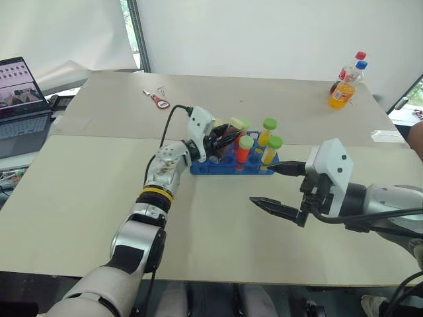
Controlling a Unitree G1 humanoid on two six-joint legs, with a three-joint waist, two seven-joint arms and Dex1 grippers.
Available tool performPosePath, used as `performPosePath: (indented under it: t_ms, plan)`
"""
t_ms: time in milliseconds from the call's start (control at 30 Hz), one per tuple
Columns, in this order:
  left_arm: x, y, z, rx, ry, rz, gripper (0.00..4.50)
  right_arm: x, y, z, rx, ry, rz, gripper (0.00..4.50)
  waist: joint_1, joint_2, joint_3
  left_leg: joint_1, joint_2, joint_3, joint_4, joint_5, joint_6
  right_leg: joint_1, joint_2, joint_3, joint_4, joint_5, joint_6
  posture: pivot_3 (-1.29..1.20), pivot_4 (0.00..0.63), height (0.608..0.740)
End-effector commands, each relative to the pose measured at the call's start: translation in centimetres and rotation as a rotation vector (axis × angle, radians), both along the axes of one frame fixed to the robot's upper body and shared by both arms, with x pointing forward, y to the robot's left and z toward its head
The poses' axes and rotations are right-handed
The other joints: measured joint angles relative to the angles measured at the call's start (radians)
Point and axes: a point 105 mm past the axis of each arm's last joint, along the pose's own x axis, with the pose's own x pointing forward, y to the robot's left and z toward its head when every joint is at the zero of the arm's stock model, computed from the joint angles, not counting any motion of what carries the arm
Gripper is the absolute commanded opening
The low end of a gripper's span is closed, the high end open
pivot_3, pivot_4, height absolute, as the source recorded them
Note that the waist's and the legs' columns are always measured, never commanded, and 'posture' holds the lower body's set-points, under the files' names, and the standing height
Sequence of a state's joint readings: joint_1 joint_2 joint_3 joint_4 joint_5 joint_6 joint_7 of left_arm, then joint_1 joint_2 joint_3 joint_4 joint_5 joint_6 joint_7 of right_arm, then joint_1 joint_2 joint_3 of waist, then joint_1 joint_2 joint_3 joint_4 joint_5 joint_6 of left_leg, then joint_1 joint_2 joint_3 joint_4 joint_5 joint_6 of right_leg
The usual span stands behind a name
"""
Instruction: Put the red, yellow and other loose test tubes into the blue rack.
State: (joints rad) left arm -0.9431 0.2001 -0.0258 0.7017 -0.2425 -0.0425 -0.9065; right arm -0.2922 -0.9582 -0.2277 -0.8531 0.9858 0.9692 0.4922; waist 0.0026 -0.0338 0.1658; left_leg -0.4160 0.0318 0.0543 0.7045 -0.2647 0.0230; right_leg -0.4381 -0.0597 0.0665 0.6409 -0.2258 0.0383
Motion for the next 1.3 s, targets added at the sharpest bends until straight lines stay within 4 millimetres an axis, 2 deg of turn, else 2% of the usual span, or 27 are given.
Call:
performPosePath:
  t_ms: [33, 133, 233, 333, 467, 633, 733, 900, 967, 1000, 1200, 1300]
  plan:
    - [-3.1, 3.1, 4.2, 0.080, -0.101, -0.118, 0.90, -0.9, -0.3, 0.7, -0.013, -0.014, 0.014, 4.39, -0.015, 0.000, 0.000, 0.000, 0.001, -0.002, -0.001, 0.000, 0.000, 0.000, 0.000, 0.000, 0.000, 0.000, 0.000, 0.00, 0.150, 0.733]
    - [-5.9, 6.2, 3.5, 0.248, -0.021, -0.187, 0.90, -1.2, -0.2, 0.6, -0.011, 0.005, 0.033, 4.39, -0.024, 0.001, -0.001, 0.001, 0.001, -0.005, -0.002, 0.000, 0.000, 0.000, 0.001, 0.001, 0.005, 0.000, 0.000, 0.00, 0.150, 0.733]
    - [-9.3, 8.8, 0.3, 0.514, 0.095, -0.283, 0.90, -1.0, 0.0, 0.6, -0.006, 0.012, 0.052, 4.39, -0.023, 0.001, -0.001, 0.002, 0.001, -0.005, -0.002, 0.000, 0.000, 0.000, 0.001, 0.001, 0.004, 0.000, 0.000, 0.00, 0.150, 0.733]
    - [-11.4, 10.4, -2.5, 0.657, 0.200, -0.300, 0.90, -1.0, 0.3, 0.4, -0.019, 0.029, 0.089, 4.39, -0.014, 0.001, -0.001, 0.002, 0.001, -0.004, -0.001, 0.000, 0.000, 0.001, 0.000, 0.001, 0.000, 0.000, 0.000, 0.00, 0.150, 0.733]
    - [-11.8, 12.3, -6.8, 0.845, 0.214, -0.234, 0.90, -0.8, 0.6, 0.1, -0.037, 0.038, 0.121, 4.39, 0.001, 0.001, -0.001, 0.002, 0.001, 0.000, 0.000, 0.000, 0.000, 0.001, 0.000, 0.000, 0.000, -0.001, 0.000, 0.00, 0.150, 0.733]
    - [-11.4, 13.0, -9.4, 0.988, 0.209, -0.209, 0.90, -0.6, 0.7, 0.1, -0.046, 0.039, 0.133, 4.39, 0.008, 0.001, 0.000, 0.001, 0.001, 0.003, 0.001, 0.000, 0.000, 0.001, 0.000, 0.000, 0.000, -0.001, 0.000, 0.00, 0.150, 0.733]
    - [-11.5, 12.8, -9.9, 0.986, 0.234, -0.227, 0.90, -0.6, 0.7, 0.1, -0.046, 0.040, 0.136, 4.39, 0.008, 0.001, -0.001, 0.002, 0.001, 0.003, 0.001, 0.000, 0.000, 0.001, 0.000, 0.000, 0.000, -0.001, 0.000, 0.00, 0.150, 0.733]
    - [-10.7, 12.7, -9.5, 0.985, 0.256, -0.211, 3.33, -0.6, 0.8, 0.1, -0.043, 0.042, 0.134, 4.39, 0.008, 0.002, -0.001, 0.002, 0.001, 0.003, 0.001, 0.000, 0.000, 0.001, 0.001, 0.000, 0.002, -0.001, 0.000, 0.00, 0.150, 0.733]
    - [-10.2, 13.4, -9.7, 1.105, 0.261, -0.167, 4.25, -1.1, 0.7, -0.3, -0.068, 0.076, 0.151, 4.39, 0.007, 0.002, -0.001, 0.002, 0.001, 0.003, 0.001, 0.000, 0.000, 0.001, 0.001, 0.001, 0.001, -0.001, 0.000, 0.00, 0.150, 0.733]
    - [-10.0, 13.6, -9.8, 1.154, 0.263, -0.160, 4.48, -1.4, 0.6, -0.5, -0.087, 0.092, 0.160, 4.39, 0.007, 0.002, -0.001, 0.001, 0.001, 0.003, 0.001, 0.000, 0.000, 0.001, 0.001, 0.001, 0.001, -0.001, 0.000, 0.00, 0.150, 0.733]
    - [-11.1, 12.0, -9.7, 1.212, 0.300, -0.275, 4.48, -2.4, -0.4, -1.6, -0.201, 0.205, 0.200, 4.39, 0.000, 0.003, -0.002, 0.002, 0.001, 0.003, 0.001, 0.000, 0.001, 0.001, 0.001, 0.001, 0.001, -0.001, 0.000, 0.00, 0.150, 0.733]
    - [-11.4, 12.1, -9.6, 1.259, 0.301, -0.297, 4.48, -2.6, -0.7, -1.7, -0.222, 0.222, 0.215, 4.39, -0.004, 0.003, -0.002, 0.002, 0.001, 0.003, 0.001, 0.000, 0.001, 0.001, 0.001, 0.001, 0.001, -0.001, 0.000, 0.00, 0.150, 0.733]
